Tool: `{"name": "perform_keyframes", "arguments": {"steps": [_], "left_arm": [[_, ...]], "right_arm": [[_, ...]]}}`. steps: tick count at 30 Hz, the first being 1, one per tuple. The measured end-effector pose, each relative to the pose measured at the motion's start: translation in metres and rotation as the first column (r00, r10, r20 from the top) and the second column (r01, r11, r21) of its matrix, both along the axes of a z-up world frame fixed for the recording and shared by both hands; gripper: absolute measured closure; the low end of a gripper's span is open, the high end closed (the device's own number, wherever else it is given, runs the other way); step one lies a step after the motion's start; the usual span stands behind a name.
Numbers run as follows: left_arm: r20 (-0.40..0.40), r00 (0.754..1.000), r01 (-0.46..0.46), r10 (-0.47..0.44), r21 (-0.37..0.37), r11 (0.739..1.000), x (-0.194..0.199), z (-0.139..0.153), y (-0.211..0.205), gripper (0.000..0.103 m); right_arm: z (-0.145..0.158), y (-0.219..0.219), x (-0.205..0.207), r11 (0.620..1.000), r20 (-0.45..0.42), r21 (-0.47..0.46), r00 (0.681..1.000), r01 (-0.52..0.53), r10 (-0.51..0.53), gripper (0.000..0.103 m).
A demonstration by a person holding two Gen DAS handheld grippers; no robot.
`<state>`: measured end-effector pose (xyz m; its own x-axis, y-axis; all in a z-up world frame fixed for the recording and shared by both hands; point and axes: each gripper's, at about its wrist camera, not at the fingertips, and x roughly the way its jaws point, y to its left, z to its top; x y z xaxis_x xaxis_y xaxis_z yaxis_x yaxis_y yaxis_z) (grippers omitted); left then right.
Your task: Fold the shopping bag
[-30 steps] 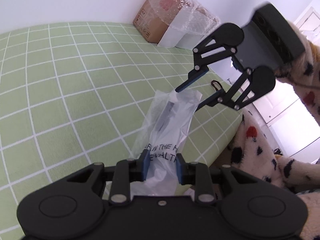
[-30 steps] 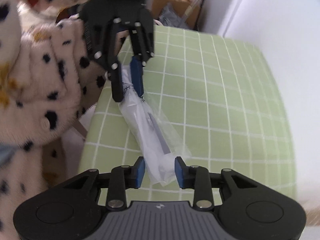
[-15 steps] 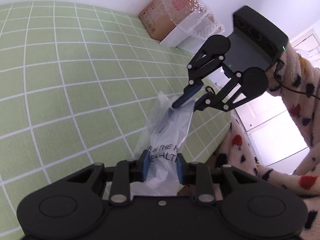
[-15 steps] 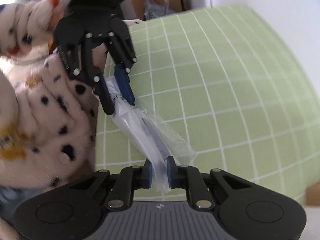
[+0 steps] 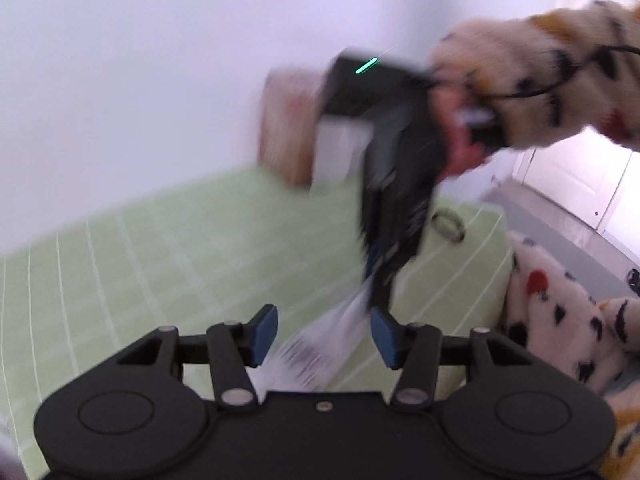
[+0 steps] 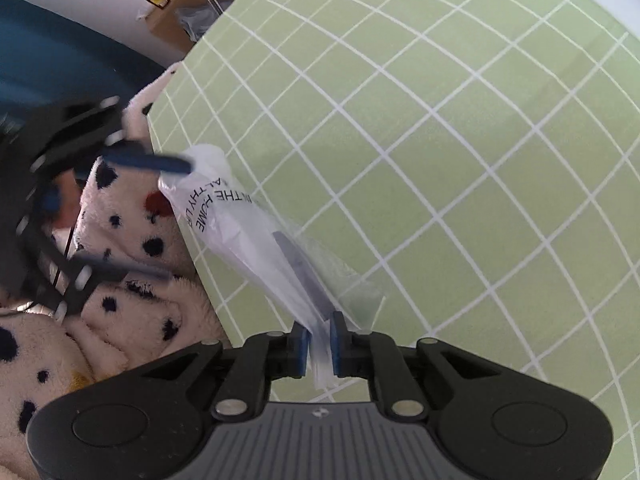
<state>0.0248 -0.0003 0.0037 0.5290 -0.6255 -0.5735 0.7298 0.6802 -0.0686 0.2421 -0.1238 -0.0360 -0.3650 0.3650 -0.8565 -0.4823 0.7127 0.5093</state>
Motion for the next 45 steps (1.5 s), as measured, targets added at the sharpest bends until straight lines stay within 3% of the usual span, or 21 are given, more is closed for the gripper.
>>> {"name": "perform_keyframes", "arguments": {"steps": [2,4,5,7,15,20,22,25,26,29,32,34,35,36,39,45], "left_arm": [[0.013,1.0,-0.008,0.007,0.032,0.999,-0.002,-0.007,-0.015,0.051],[0.004,0.998,-0.07,0.07,0.087,0.994,0.005,-0.022,-0.027,0.065],[0.001,0.995,-0.103,0.103,0.115,0.988,0.008,-0.029,-0.033,0.068],[-0.055,0.985,-0.163,0.166,0.066,0.984,0.016,-0.033,-0.028,0.071],[-0.16,0.948,-0.28,0.276,-0.003,0.96,0.027,-0.043,-0.018,0.074],[-0.154,0.946,-0.288,0.285,-0.001,0.958,0.03,-0.047,-0.017,0.075],[-0.153,0.947,-0.287,0.284,0.0,0.958,0.031,-0.048,-0.016,0.075],[-0.163,0.945,-0.289,0.285,-0.002,0.957,0.035,-0.051,-0.012,0.075],[-0.159,0.944,-0.291,0.287,0.002,0.957,0.035,-0.052,-0.013,0.075],[-0.153,0.943,-0.298,0.295,0.008,0.955,0.035,-0.054,-0.016,0.076],[-0.151,0.942,-0.3,0.299,0.016,0.954,0.034,-0.053,-0.016,0.076],[-0.151,0.942,-0.3,0.3,0.019,0.954,0.033,-0.054,-0.016,0.076],[-0.15,0.942,-0.301,0.301,0.02,0.953,0.033,-0.054,-0.016,0.076],[-0.15,0.942,-0.302,0.302,0.022,0.953,0.032,-0.054,-0.017,0.076],[-0.153,0.942,-0.3,0.3,0.026,0.954,0.03,-0.053,-0.017,0.076],[-0.154,0.941,-0.3,0.302,0.035,0.953,0.033,-0.054,-0.019,0.076]], "right_arm": [[-0.002,0.001,0.003,1.0,-0.031,-0.02,0.999,0.013,-0.014,0.09],[-0.002,0.003,0.002,1.0,-0.034,-0.027,0.999,0.012,-0.013,0.09],[-0.002,0.003,0.001,1.0,-0.031,-0.03,0.999,0.009,-0.01,0.09],[-0.003,0.007,-0.001,0.999,-0.027,-0.034,1.0,0.006,-0.006,0.09],[-0.01,-0.001,0.005,0.998,-0.049,-0.013,0.997,0.059,-0.06,0.089],[-0.012,-0.01,0.005,0.991,-0.046,0.012,0.99,0.134,-0.133,0.088],[-0.008,-0.017,0.003,0.984,-0.023,0.033,0.985,0.173,-0.172,0.086],[0.003,-0.026,-0.007,0.973,0.074,0.059,0.971,0.223,-0.227,0.075],[0.011,-0.032,-0.015,0.965,0.144,0.068,0.954,0.254,-0.262,0.068],[0.028,-0.045,-0.04,0.937,0.325,0.103,0.88,0.332,-0.348,0.068],[0.043,-0.048,-0.086,0.886,0.559,0.153,0.701,0.438,-0.443,0.069],[0.05,-0.045,-0.126,0.827,0.694,0.231,0.509,0.512,-0.509,0.07],[0.05,-0.041,-0.14,0.803,0.716,0.27,0.447,0.531,-0.536,0.07],[0.048,-0.037,-0.151,0.789,0.719,0.307,0.414,0.532,-0.559,0.07],[0.036,-0.024,-0.167,0.781,0.73,0.337,0.378,0.526,-0.569,0.081],[0.011,-0.019,-0.162,0.744,0.718,0.32,0.363,0.586,-0.594,0.098]]}}
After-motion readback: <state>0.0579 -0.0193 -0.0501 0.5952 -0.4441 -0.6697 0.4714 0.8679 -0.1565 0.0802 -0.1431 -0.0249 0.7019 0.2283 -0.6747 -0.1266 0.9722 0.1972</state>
